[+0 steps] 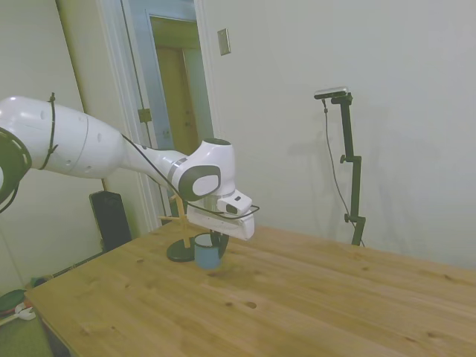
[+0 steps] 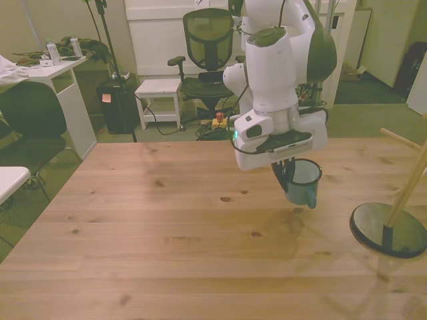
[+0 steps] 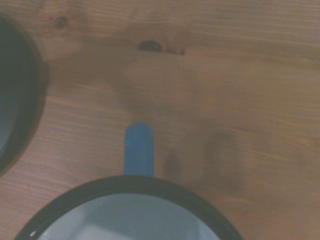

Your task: Unload the mug

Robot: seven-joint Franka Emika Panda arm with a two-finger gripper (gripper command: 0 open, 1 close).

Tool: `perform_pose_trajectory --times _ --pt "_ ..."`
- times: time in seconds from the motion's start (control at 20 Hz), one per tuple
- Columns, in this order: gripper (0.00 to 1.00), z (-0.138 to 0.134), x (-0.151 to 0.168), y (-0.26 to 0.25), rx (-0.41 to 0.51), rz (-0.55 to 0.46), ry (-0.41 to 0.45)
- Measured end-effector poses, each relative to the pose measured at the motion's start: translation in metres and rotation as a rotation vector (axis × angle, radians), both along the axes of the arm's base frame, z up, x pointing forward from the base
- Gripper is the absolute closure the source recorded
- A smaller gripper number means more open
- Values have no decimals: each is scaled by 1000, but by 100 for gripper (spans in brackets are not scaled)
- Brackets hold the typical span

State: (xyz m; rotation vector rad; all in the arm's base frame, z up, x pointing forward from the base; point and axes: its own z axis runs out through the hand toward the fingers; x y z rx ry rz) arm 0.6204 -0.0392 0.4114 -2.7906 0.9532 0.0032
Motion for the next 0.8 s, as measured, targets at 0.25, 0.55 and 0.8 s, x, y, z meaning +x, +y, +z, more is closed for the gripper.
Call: perform_pose_trajectory --times 0.25,0.55,0.8 --pt "100 -9 5 -13 -39 -3 41" --pt "100 -39 6 -19 -118 -26 121" --pt "100 -41 11 -19 -158 -34 123"
